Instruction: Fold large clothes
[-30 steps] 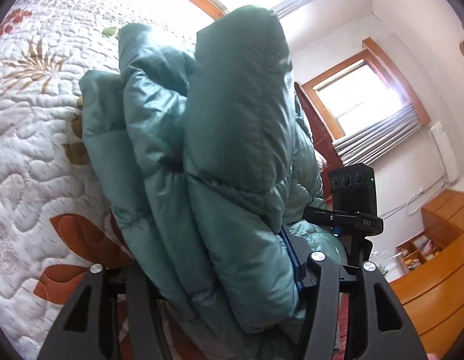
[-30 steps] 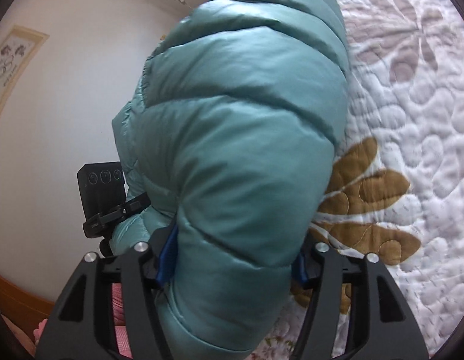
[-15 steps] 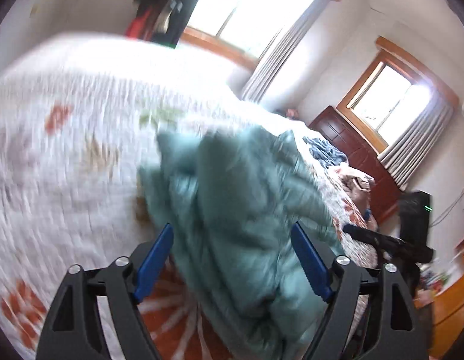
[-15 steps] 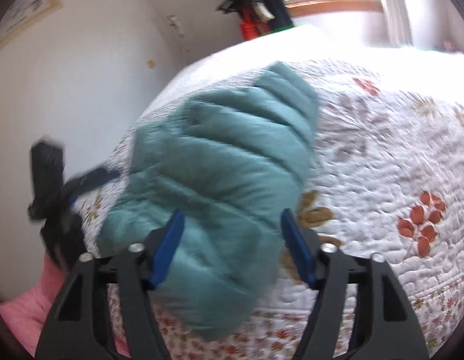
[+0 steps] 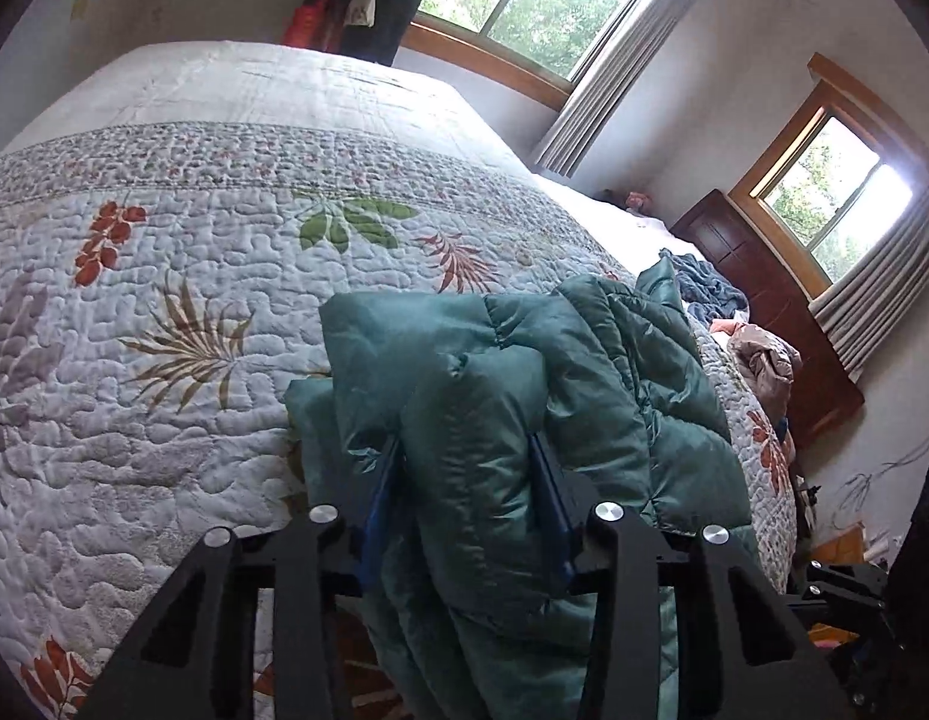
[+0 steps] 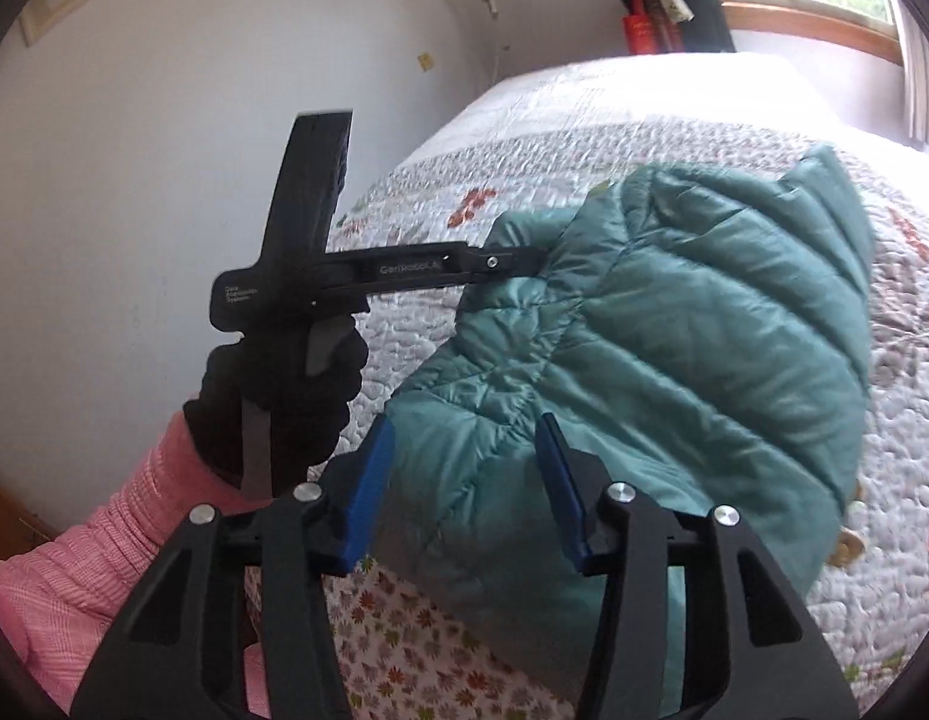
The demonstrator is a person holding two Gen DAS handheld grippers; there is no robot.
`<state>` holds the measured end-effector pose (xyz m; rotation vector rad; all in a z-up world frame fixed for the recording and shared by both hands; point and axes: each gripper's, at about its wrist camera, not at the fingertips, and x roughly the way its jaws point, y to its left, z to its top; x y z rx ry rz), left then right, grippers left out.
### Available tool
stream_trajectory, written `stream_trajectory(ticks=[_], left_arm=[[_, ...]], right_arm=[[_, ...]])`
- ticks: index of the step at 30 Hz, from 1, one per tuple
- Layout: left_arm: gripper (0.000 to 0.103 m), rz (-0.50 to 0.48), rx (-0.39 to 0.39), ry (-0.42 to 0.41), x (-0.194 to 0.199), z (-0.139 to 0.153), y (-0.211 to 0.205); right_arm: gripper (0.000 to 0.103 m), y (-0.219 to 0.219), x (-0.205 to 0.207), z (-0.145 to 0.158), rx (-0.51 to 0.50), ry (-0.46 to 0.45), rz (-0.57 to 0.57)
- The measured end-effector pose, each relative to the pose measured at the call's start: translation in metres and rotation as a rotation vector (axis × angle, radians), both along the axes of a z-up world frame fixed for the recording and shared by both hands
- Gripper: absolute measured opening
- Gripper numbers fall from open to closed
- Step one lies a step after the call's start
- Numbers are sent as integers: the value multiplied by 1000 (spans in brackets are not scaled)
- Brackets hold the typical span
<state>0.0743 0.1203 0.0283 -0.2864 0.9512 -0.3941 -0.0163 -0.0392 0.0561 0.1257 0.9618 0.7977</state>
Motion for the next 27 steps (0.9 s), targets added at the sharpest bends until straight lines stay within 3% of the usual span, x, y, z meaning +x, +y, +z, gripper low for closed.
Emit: stream_trajectory(ticks=[4, 10, 15, 18, 20, 21, 22, 24, 25, 27], left_arm=[[43, -24, 15, 14, -4, -11, 7], [50, -46, -27, 40, -5, -36, 13], [52, -33, -31, 44, -4, -44, 10], [53, 5, -17, 43, -13, -32, 12], [55, 28, 17, 14, -25, -18, 13], [57, 46, 47, -12, -34, -8, 13], [62, 61, 60, -36, -42, 0, 13], [77, 93, 65, -82, -61, 17, 15], [85, 105, 71, -93, -69, 22, 15], [89, 121, 105, -112, -86, 33, 12]], right_arm=[[47, 20, -9, -20, -59, 8, 53], [47, 25, -24, -42, -66, -15, 59], [47, 29, -24, -41, -86, -20, 37], [48, 23, -26, -30, -62, 1, 14], [54, 15, -34, -17, -67, -35, -17], [63, 10, -38, -9, -79, -65, -44], [70, 4, -43, -2, -94, -94, -78], [73, -13, -52, 12, -99, -136, -138], [81, -19, -56, 14, -100, -143, -158], [94, -33, -64, 21, -106, -165, -221]])
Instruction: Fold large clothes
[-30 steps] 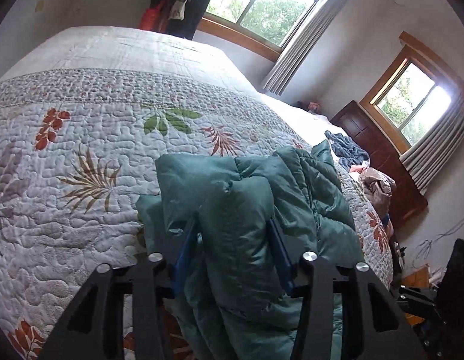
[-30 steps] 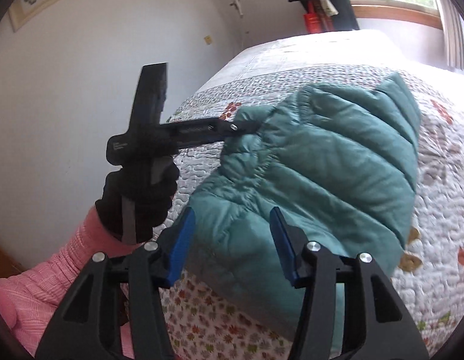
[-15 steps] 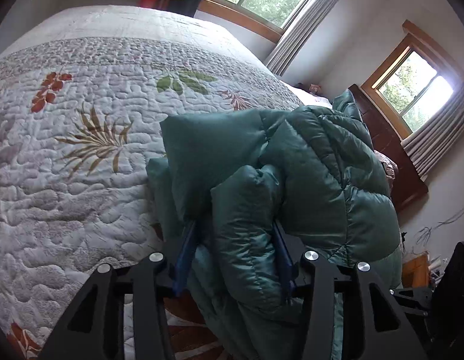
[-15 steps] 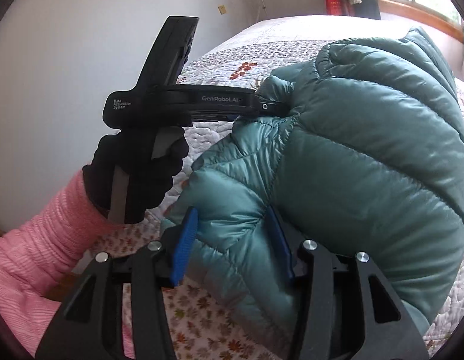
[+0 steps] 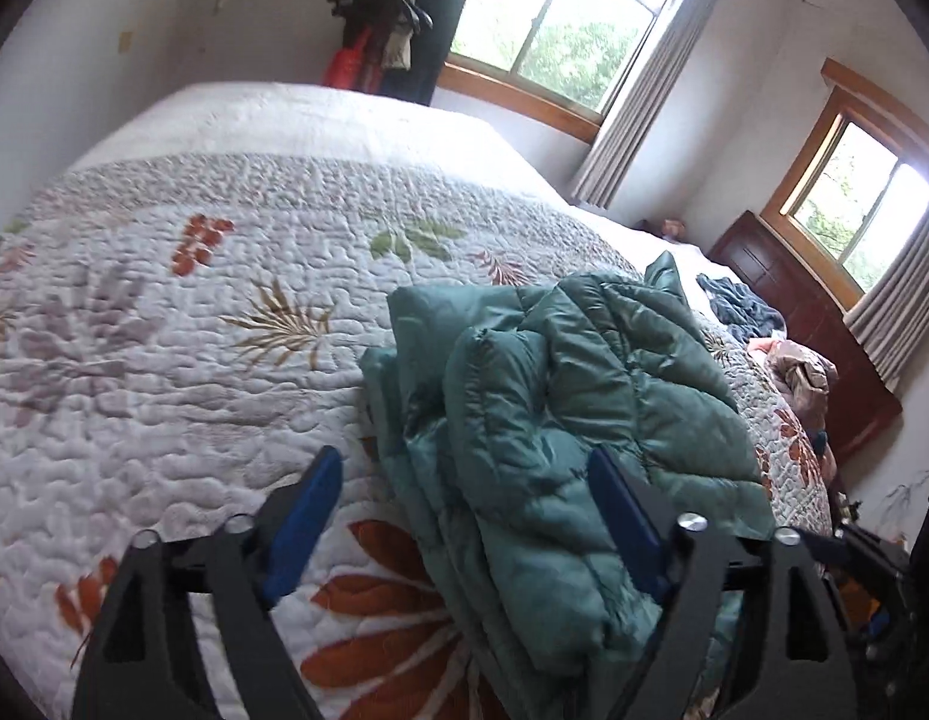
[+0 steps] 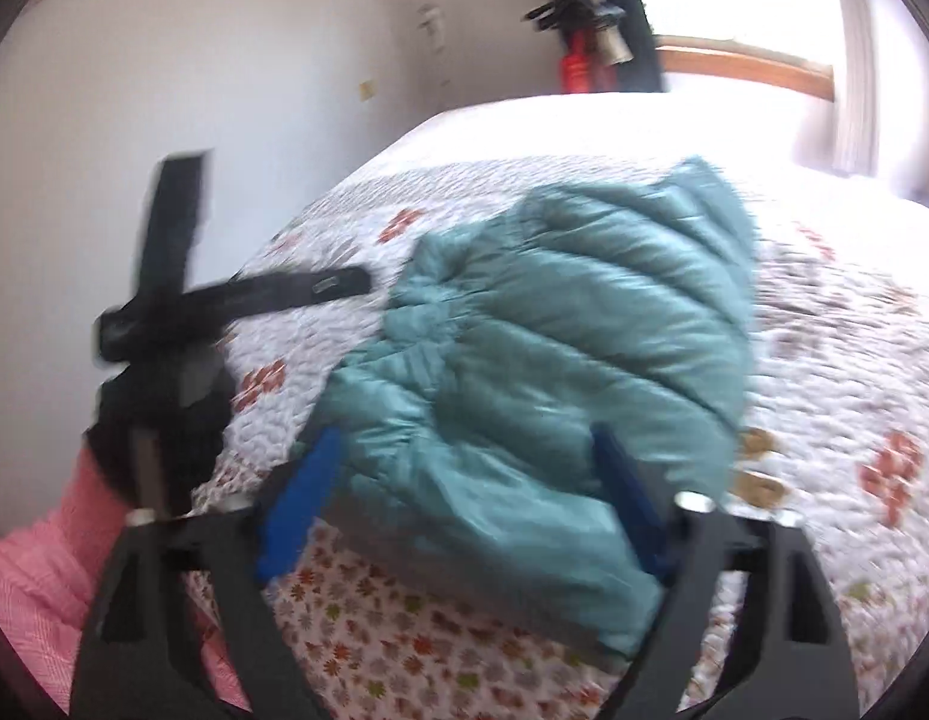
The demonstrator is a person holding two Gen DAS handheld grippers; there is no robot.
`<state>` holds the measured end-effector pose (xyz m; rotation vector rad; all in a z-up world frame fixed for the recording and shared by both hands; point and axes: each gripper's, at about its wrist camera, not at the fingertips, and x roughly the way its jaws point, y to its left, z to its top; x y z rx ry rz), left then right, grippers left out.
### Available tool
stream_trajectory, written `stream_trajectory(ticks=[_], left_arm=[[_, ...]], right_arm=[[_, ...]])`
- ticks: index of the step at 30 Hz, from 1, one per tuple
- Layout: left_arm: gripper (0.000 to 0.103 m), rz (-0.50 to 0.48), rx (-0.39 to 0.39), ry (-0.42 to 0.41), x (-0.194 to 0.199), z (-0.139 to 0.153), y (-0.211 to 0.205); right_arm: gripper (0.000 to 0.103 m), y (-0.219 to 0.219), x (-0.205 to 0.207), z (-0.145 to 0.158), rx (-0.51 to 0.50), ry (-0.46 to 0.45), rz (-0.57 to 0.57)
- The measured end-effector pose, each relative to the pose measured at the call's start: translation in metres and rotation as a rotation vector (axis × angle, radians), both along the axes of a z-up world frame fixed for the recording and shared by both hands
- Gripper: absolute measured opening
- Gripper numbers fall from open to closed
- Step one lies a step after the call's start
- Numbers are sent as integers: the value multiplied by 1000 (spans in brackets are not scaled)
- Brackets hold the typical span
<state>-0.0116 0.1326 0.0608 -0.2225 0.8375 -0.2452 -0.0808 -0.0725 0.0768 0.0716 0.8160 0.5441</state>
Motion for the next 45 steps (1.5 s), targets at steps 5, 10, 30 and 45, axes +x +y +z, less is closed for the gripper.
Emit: stream_trajectory(ticks=[5, 10, 30, 45], left_arm=[[99, 45, 94, -53, -33, 15, -11], [99, 34, 126, -57, -54, 20, -22], [99, 111, 242, -60, -106, 7, -25], [99, 155, 310, -67, -130, 6, -35]], right_arm=[[100, -25, -21, 5, -53, -69, -173], [100, -23, -23, -14, -170, -44, -215], [100, -22, -39, -17, -174, 11, -237], [100, -26, -54, -20, -165, 25, -249]])
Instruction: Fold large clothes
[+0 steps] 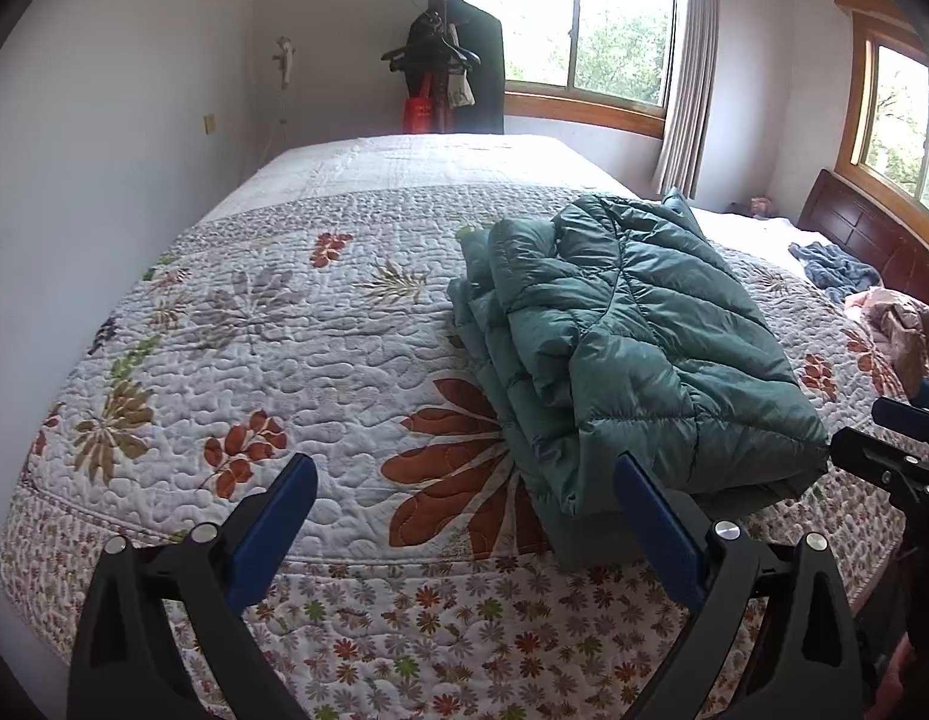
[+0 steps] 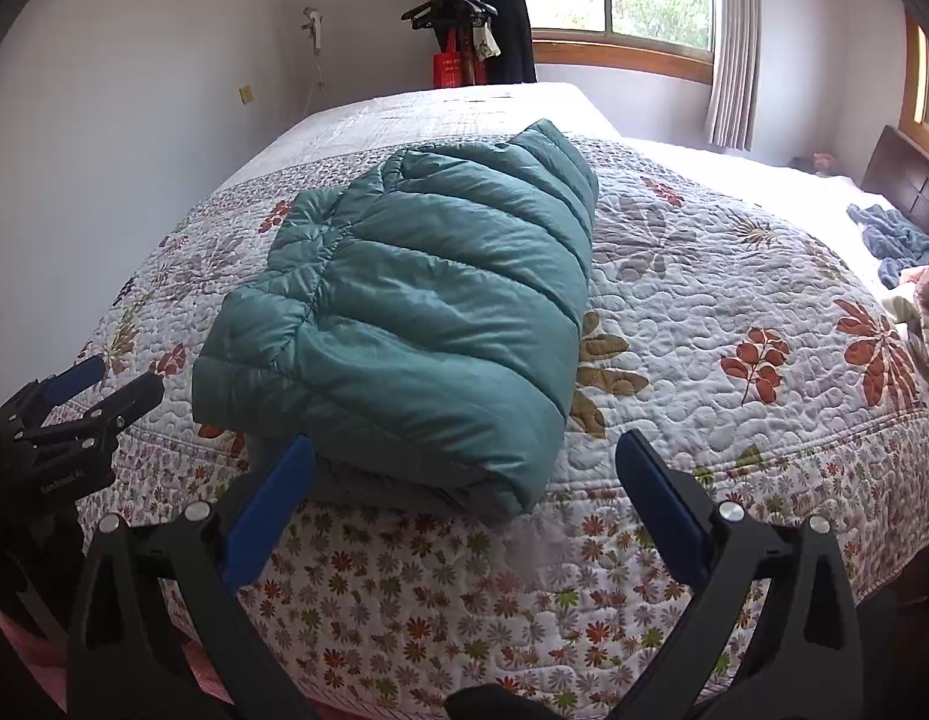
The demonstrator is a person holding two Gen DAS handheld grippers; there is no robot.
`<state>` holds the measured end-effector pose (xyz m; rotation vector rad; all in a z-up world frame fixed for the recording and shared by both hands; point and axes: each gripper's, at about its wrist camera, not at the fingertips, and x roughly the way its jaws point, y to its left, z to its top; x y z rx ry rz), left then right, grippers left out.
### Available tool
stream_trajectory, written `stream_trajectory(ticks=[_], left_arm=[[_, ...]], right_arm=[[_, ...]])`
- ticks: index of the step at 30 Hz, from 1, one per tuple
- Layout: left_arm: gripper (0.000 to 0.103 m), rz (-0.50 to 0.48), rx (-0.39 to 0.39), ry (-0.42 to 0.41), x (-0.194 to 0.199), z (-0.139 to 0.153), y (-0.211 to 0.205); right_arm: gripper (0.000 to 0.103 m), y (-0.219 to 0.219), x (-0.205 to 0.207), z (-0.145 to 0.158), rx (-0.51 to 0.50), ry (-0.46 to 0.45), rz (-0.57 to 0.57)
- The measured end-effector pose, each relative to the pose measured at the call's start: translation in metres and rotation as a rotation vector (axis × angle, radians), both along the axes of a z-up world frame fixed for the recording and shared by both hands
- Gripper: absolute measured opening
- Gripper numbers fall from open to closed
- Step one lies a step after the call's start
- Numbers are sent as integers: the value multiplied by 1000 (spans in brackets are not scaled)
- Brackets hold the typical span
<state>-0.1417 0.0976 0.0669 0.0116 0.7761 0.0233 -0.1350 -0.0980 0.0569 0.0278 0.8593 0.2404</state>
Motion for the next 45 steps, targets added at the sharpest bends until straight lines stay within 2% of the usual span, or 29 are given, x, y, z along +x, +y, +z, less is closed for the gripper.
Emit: stream_trajectory(ticks=[6, 20, 45], left_arm=[[99, 3, 46, 9, -4, -2, -9], [99, 26, 37, 49, 2, -14, -5], [99, 46, 48, 49, 5, -18, -4]], right_arm=[[100, -5, -2, -4, 13, 11, -17], [100, 2, 1, -13, -13, 49, -2], [100, -1, 3, -16, 1, 66, 0]])
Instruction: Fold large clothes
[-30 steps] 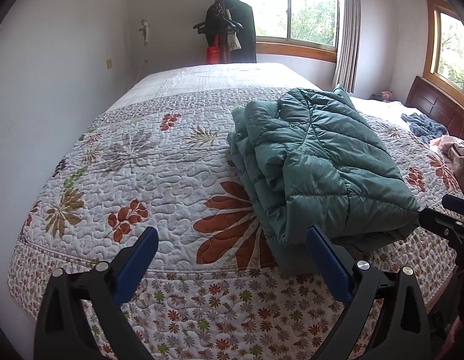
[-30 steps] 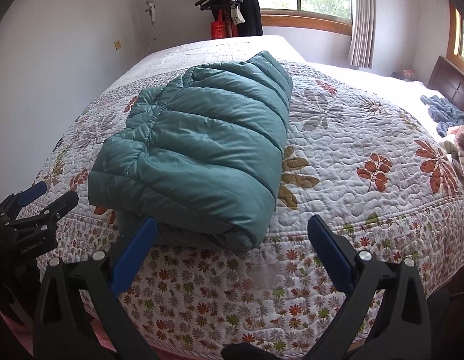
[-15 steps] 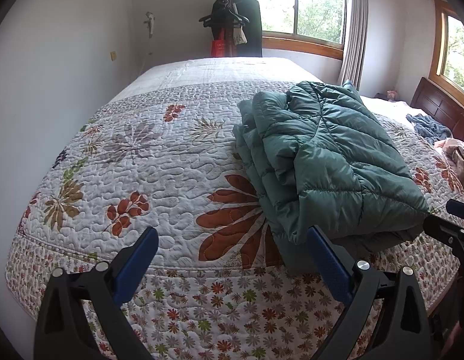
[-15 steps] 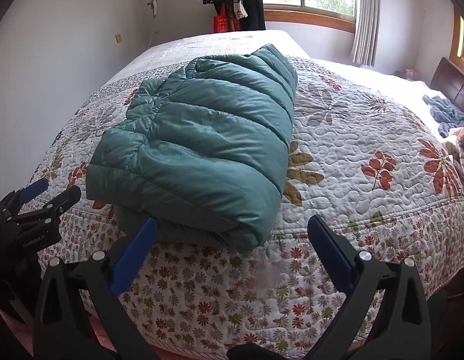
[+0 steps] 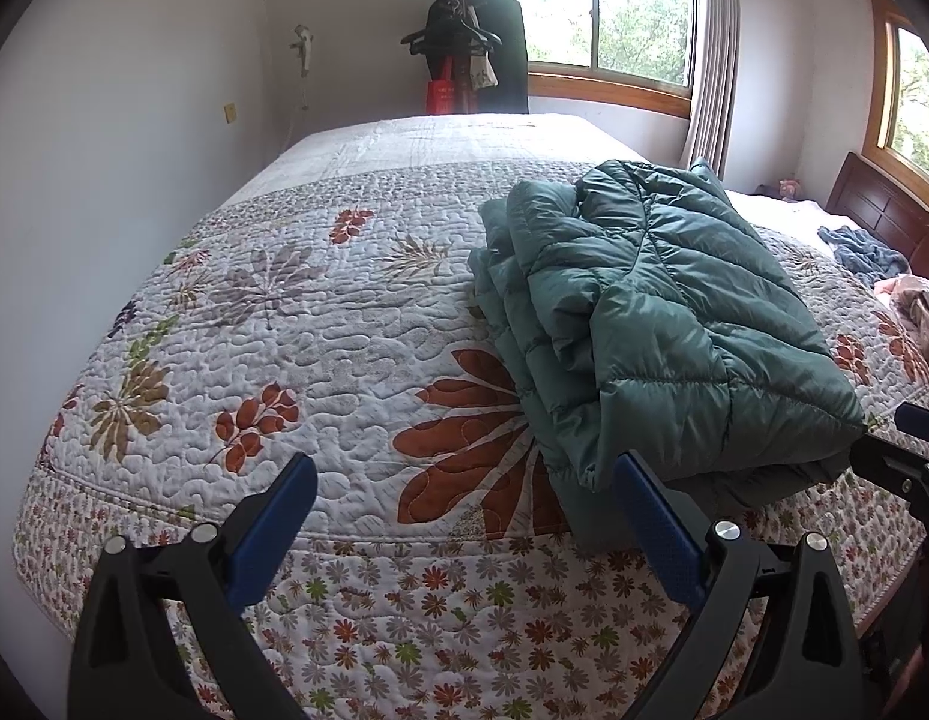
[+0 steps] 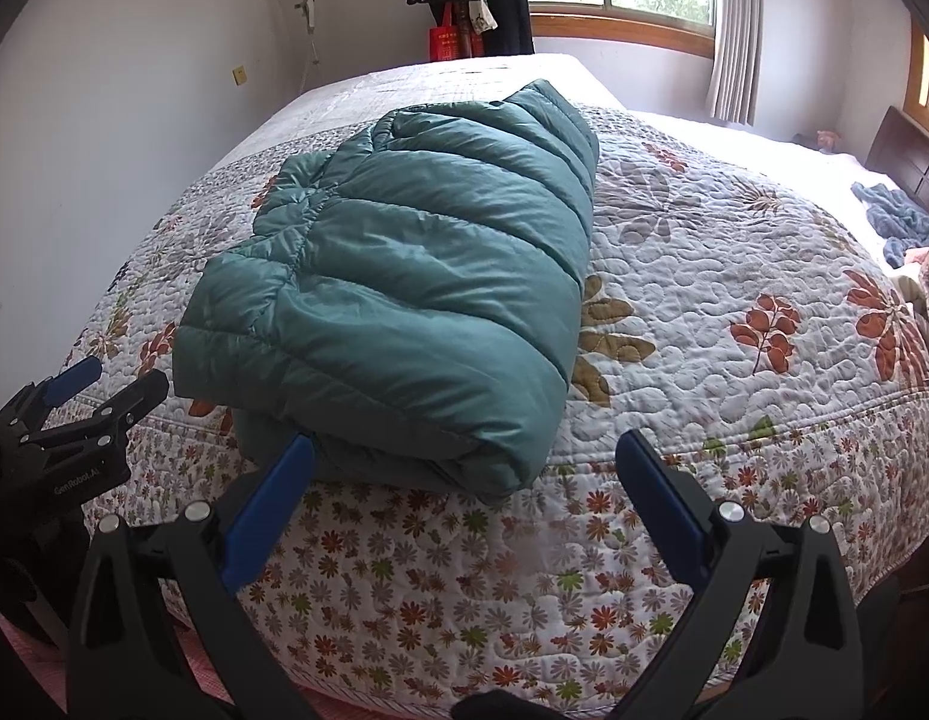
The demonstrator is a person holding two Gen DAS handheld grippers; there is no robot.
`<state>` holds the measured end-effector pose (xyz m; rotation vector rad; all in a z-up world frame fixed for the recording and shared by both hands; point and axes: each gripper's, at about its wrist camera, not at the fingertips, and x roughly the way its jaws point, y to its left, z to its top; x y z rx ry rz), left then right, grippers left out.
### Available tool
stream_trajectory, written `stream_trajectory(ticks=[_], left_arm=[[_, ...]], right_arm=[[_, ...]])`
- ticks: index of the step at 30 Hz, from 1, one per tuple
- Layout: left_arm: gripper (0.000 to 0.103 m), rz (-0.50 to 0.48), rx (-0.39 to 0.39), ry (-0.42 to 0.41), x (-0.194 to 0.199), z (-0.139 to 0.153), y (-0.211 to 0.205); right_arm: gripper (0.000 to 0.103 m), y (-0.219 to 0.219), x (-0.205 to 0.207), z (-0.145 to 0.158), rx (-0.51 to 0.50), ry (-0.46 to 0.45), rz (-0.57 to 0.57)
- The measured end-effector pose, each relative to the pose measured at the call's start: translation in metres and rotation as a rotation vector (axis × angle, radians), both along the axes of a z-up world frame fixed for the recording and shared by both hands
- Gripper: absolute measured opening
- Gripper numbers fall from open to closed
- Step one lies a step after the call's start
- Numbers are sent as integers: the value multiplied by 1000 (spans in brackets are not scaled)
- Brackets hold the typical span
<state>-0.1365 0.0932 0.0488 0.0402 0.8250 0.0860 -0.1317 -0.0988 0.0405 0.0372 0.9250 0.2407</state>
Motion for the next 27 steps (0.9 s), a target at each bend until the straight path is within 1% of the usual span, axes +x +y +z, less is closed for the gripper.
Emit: stream_trajectory(ticks=[27], left_arm=[[99, -1, 0, 4, -1, -1, -2]], right_arm=[[100, 1, 0, 1, 8, -7, 14]])
